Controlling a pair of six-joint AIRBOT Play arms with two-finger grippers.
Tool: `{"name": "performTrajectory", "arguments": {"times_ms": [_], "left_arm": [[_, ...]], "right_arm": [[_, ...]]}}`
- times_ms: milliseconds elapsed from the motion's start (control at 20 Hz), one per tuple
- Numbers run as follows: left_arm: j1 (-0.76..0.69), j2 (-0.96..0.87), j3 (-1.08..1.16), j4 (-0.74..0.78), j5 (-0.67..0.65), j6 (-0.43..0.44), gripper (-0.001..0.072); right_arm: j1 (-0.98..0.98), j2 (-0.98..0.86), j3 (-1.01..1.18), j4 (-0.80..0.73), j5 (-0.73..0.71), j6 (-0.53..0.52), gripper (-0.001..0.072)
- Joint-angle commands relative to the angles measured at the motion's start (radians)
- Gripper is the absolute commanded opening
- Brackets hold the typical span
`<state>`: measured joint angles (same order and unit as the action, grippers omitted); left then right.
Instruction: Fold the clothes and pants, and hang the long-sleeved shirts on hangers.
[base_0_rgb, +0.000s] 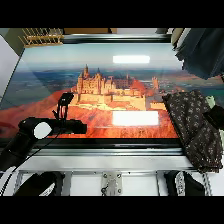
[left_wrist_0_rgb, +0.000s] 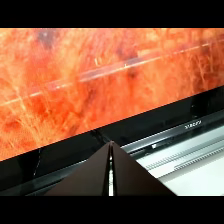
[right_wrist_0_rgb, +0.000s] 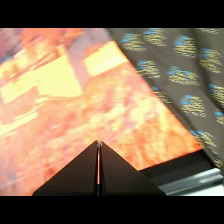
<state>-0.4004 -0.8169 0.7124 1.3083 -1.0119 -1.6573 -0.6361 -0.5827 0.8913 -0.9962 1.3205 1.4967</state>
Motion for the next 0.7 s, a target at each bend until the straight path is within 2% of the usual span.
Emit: {"name": "performTrajectory", "arguments": {"times_ms": [0, 650], "left_arm": [[0.0, 0.0, 0.0, 0.0, 0.001, 0.0, 0.0008], [-0.001, 0.0, 0.0, 0.0, 0.001, 0.0, 0.0007]], "right_arm": [[0.108, 0.009, 0.002, 0.085, 0.009, -0.061, 0.0015], [0.118, 0.009, 0.002, 0.085, 0.023, -0.061, 0.0015]]}}
